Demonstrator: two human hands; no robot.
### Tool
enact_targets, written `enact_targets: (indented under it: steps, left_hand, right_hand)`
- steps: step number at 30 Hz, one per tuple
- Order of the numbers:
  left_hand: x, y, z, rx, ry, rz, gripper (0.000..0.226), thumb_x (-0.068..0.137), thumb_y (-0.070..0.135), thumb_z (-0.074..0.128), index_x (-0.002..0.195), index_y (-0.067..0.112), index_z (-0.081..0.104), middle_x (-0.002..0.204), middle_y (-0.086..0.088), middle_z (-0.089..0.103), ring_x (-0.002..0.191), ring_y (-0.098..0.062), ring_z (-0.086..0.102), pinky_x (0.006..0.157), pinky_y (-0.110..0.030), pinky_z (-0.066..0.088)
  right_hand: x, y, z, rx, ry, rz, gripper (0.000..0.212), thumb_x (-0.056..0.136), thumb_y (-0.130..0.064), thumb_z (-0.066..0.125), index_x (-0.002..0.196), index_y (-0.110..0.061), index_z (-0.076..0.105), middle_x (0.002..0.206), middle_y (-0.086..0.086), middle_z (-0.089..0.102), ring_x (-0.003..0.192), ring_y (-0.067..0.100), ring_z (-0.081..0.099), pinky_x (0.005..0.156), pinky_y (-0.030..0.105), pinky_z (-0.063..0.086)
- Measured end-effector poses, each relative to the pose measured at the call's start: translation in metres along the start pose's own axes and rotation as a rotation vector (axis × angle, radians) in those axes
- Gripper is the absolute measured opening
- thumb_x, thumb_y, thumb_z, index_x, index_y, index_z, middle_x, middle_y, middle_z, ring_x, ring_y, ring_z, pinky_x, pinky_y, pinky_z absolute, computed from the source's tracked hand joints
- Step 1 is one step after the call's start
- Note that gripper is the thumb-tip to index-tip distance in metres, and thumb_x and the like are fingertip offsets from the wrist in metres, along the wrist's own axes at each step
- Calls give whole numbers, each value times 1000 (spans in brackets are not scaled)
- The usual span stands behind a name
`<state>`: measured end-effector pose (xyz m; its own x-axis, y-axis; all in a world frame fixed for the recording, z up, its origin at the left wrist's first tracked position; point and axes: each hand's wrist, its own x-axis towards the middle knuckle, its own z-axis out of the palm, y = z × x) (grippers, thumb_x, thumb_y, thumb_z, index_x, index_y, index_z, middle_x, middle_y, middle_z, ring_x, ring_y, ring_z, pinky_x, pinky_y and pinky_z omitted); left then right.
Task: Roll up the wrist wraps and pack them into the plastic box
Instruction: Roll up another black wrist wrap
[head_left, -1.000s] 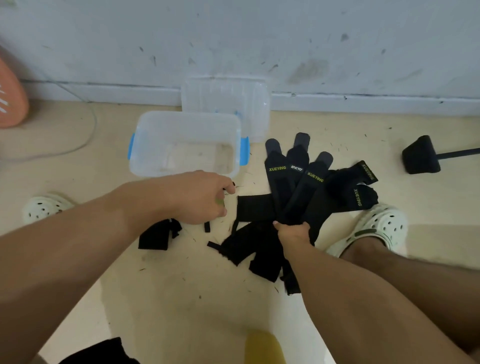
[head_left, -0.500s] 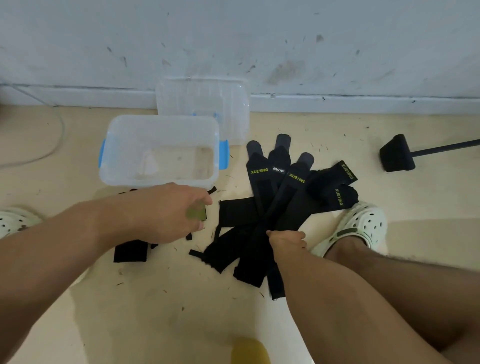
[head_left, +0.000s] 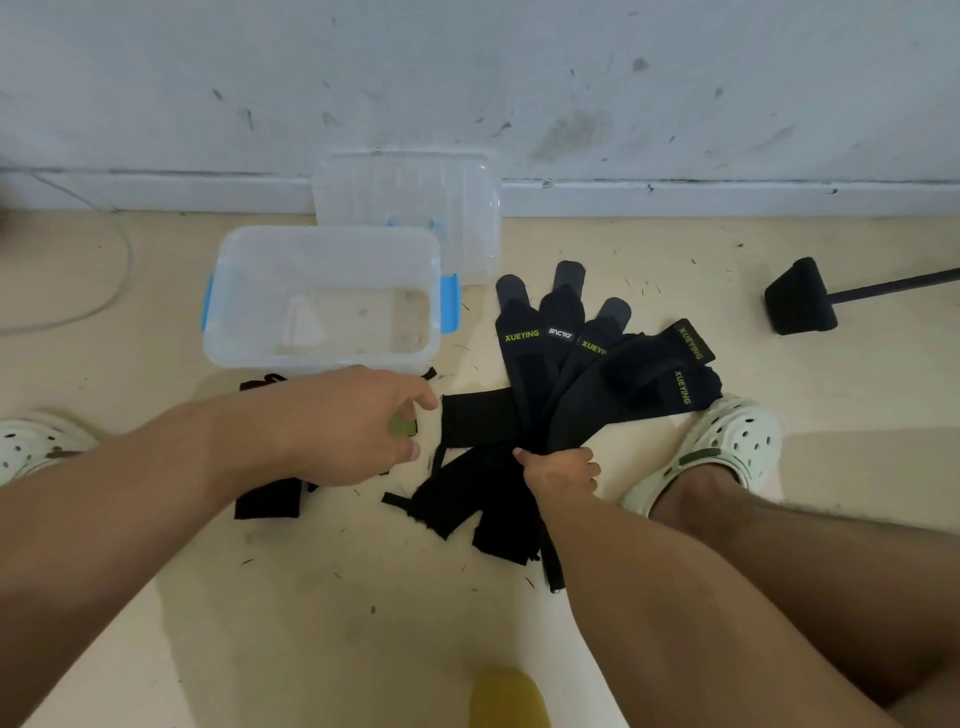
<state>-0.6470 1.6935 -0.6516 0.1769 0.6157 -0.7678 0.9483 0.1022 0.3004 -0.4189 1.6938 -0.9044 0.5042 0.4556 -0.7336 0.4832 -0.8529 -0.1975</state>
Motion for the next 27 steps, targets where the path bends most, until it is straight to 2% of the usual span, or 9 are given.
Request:
enact_targets:
  steps: [5, 8, 11, 13, 17, 20, 21, 23, 27]
  left_hand:
    - [-1, -5, 1, 1, 0, -2, 49, 103, 41, 56, 150, 43, 40, 137, 24, 49, 133, -8, 49, 111, -31, 42]
    - [0, -4, 1, 5, -4, 0, 50, 104, 41, 56, 150, 42, 39, 143, 21, 49, 132, -9, 49, 110, -30, 41]
    - [1, -2, 1, 8, -14, 7, 50, 104, 39, 56, 152, 40, 39, 140, 20, 50, 119, -6, 47, 102, -25, 40]
    - [1, -1, 0, 17, -18, 15, 50, 105, 38, 55, 152, 39, 39, 136, 19, 51, 115, -6, 45, 98, -24, 39]
    - [-4, 2, -4, 16, -9, 35, 50, 104, 37, 57, 151, 39, 40, 147, 16, 50, 131, -9, 49, 104, -25, 40]
    - [-8, 3, -5, -14, -15, 49, 51, 104, 36, 57, 152, 38, 40, 148, 14, 50, 133, -9, 50, 108, -25, 40]
    - [-11, 3, -4, -15, -20, 54, 51, 104, 36, 57, 152, 38, 40, 147, 14, 50, 132, -9, 52, 108, -25, 41]
    - [-17, 3, -3, 4, -18, 66, 50, 104, 37, 57, 152, 38, 41, 147, 14, 51, 130, -9, 53, 106, -25, 42]
    - [-35, 6, -1, -35, -1, 72, 49, 103, 36, 59, 150, 37, 44, 144, 16, 53, 131, -9, 51, 104, -23, 40]
  right_hand:
    - [3, -4, -1, 28, 0, 27, 91, 79, -39, 87, 143, -4, 32, 144, 19, 43, 131, 36, 46, 108, 46, 43]
    - [4, -3, 1, 117, -8, 56, 85, 80, -28, 87, 141, -7, 31, 142, 20, 47, 129, 39, 49, 108, 51, 47]
    - [3, 1, 3, 226, -12, 52, 69, 92, -13, 70, 146, -8, 28, 146, 19, 46, 130, 38, 50, 112, 48, 43]
    - [1, 5, -1, 255, -11, 41, 60, 96, -7, 62, 147, -9, 31, 142, 18, 49, 125, 36, 53, 109, 45, 46]
    - [-9, 10, -15, 321, 20, 38, 42, 98, -10, 57, 138, -2, 49, 111, 13, 60, 98, 32, 58, 87, 39, 51]
    - [-21, 8, -28, 428, 78, 19, 27, 98, -18, 56, 120, -4, 60, 88, 4, 53, 87, 29, 55, 80, 38, 49]
    - [-26, 7, -33, 461, 97, 8, 23, 97, -23, 55, 113, -7, 59, 87, 3, 53, 87, 28, 54, 81, 39, 49]
    - [-35, 2, -45, 515, 122, -58, 30, 94, -32, 51, 109, -6, 56, 91, 5, 54, 90, 28, 53, 86, 39, 49]
    - [-71, -15, -87, 489, 253, -233, 26, 103, -14, 49, 127, -8, 55, 107, 11, 62, 102, 31, 60, 86, 31, 38]
